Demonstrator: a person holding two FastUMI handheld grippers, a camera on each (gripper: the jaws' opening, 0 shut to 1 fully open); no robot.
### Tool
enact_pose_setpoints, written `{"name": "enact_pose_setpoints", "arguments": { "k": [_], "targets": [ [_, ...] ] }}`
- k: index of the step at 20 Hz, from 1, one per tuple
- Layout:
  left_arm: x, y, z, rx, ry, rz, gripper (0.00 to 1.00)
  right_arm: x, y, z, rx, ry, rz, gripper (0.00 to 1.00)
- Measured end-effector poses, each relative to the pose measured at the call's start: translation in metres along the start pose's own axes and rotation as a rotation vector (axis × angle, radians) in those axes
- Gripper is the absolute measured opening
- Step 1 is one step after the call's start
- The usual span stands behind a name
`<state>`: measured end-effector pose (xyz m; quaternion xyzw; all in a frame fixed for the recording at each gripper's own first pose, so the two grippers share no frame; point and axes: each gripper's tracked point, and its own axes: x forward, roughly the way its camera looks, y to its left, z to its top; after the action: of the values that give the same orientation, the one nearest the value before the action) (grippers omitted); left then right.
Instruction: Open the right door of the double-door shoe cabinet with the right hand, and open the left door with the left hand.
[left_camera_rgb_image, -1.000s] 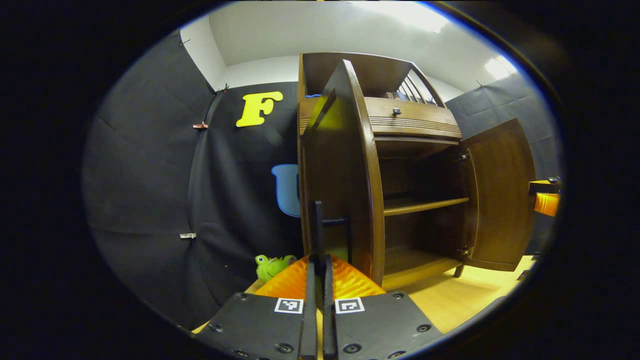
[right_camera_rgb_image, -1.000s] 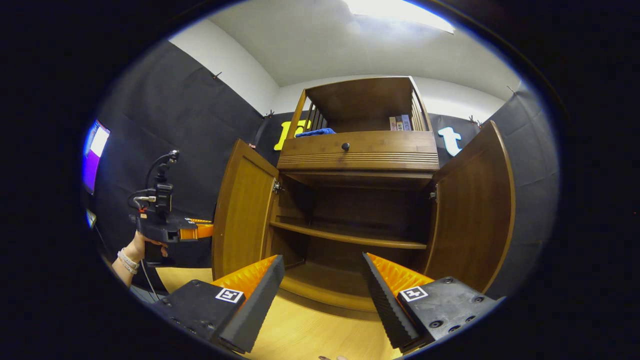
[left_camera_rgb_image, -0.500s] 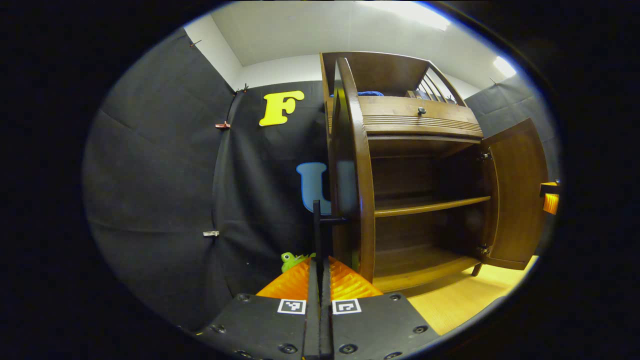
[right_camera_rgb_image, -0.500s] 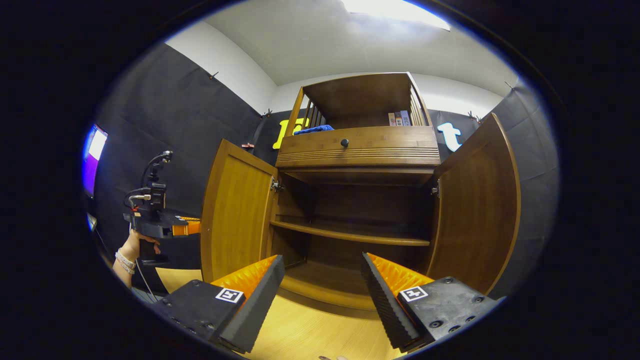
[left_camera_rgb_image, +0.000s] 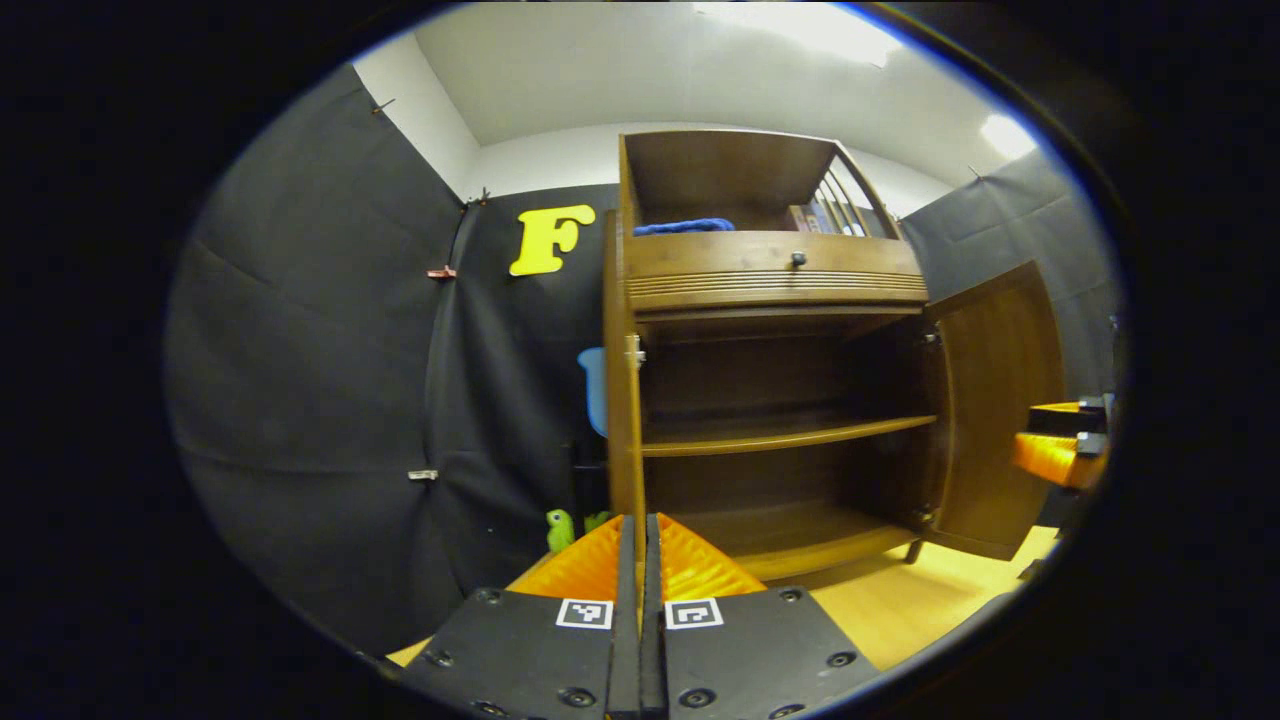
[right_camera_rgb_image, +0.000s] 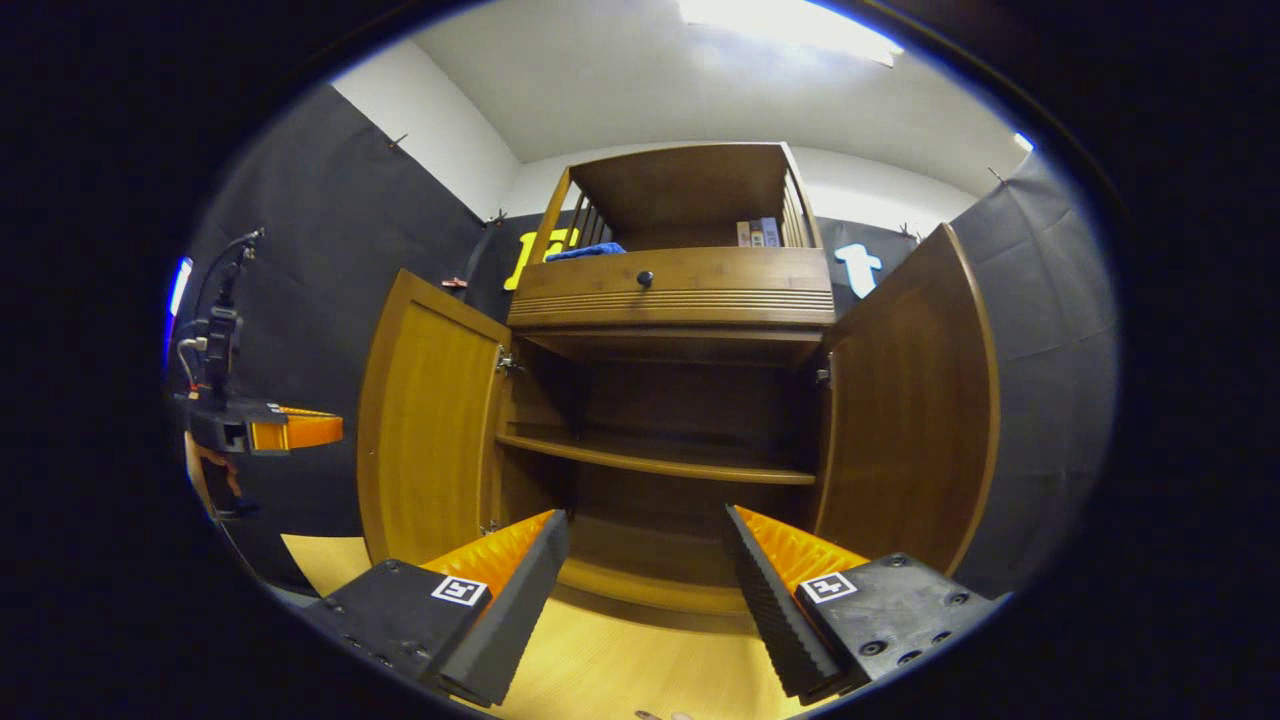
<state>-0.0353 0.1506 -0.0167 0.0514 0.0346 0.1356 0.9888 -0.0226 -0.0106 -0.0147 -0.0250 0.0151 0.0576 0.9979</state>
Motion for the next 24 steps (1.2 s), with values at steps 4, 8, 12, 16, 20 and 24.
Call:
{"name": "enact_pose_setpoints", "arguments": {
  "k": [4,8,12,16,20,24],
  "targets": [
    [-0.007,-0.046,0.009,0.030,-0.029,-0.059,0.33,-0.010,-0.002,0.004,-0.018,-0.007,-0.017,0.97],
    [-0.012,-0.069,0.019,-0.004,-0.047,-0.125,0.89,-0.023,-0.004,0.010,-0.039,-0.021,-0.038,0.97],
    [-0.017,-0.073,0.026,-0.027,-0.067,-0.135,0.98,-0.031,-0.009,0.015,-0.038,-0.036,-0.057,0.97],
    [-0.019,-0.080,0.032,-0.036,-0.096,-0.146,0.96,-0.033,-0.010,0.014,-0.027,-0.032,-0.053,0.97],
    [-0.017,-0.087,0.033,-0.037,-0.098,-0.162,0.95,-0.035,-0.014,0.014,-0.034,-0.035,-0.058,0.97],
    [-0.016,-0.093,0.034,-0.045,-0.102,-0.177,0.95,-0.037,-0.015,0.011,-0.027,-0.032,-0.047,0.97]
  ]
}}
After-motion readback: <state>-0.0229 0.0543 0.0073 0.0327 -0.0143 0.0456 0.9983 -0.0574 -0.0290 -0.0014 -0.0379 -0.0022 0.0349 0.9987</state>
